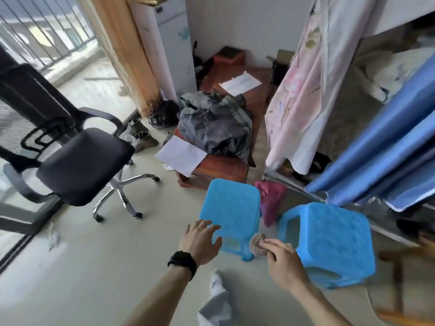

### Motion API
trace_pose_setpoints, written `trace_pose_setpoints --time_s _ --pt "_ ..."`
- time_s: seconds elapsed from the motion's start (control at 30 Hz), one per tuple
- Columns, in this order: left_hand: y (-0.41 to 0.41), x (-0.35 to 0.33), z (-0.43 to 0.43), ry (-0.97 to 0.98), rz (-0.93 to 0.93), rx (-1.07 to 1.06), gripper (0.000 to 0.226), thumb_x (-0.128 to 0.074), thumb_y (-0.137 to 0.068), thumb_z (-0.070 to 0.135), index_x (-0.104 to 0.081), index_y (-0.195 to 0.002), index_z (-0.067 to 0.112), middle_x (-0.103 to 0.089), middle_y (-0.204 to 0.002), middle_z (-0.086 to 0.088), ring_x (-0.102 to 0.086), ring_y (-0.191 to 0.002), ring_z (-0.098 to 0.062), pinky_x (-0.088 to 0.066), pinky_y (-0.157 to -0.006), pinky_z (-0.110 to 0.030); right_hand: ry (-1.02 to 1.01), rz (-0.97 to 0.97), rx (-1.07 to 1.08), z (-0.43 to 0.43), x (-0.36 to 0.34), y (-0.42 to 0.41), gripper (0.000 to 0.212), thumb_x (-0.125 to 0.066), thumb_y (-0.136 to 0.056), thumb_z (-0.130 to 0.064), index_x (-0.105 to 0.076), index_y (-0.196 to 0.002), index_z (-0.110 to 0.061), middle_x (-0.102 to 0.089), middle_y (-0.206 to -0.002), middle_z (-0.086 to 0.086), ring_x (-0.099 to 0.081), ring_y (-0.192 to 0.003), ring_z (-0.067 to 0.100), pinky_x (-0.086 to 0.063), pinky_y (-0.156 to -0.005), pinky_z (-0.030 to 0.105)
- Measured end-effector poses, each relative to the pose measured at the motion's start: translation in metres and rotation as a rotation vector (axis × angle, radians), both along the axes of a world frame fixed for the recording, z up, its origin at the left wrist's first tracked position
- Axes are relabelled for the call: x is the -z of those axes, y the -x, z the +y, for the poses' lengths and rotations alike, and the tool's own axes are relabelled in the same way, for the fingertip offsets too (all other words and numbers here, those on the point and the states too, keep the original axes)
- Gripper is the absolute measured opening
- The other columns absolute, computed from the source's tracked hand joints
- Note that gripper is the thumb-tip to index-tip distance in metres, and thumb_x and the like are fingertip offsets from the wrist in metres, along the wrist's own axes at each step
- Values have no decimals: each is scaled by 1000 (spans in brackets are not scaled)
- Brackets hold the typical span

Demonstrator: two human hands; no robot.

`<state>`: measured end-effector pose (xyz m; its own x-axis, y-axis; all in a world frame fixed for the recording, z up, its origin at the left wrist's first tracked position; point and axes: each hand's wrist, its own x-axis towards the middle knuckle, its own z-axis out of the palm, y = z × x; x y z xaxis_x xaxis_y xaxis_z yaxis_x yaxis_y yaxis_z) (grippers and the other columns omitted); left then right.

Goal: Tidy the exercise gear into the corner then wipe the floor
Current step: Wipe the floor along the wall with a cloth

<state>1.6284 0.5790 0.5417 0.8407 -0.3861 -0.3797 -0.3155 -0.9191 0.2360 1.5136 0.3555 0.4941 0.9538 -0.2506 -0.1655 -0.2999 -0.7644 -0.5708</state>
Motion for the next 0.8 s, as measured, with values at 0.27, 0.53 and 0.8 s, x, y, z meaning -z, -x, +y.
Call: trace_pose_setpoints --time_s 0.27,0.53,0.8 --pt "-92 99 -36 -93 131 185 48 -41 -97 51 -42 -144 41 -34 -158 7 -23 -147 -18 -19 -119 -41 -69 219 64 -5 76 -77 36 -50 -89 -3 -74 -115 -11 -68 -124 5 -63 -110 31 -44 -98 34" --pt "-147 208 -55 -97 131 178 61 -36 -98 58 -23 -155 38 -9 -166 2 -2 -153 -25 -5 -122 -49 -94 135 136 -19 185 -151 38 -43 -87 -9 -74 -110 -13 -70 -119 -1 -64 -105 24 -42 -91 30" --pt "-165 337 -71 -42 -15 123 68 -30 -92 63 -19 -155 40 -10 -166 0 -8 -152 -28 -15 -117 -60 -64 -195 161 -30 286 -212 36 -50 -89 -2 -71 -117 -10 -68 -124 5 -64 -107 30 -36 -97 23"
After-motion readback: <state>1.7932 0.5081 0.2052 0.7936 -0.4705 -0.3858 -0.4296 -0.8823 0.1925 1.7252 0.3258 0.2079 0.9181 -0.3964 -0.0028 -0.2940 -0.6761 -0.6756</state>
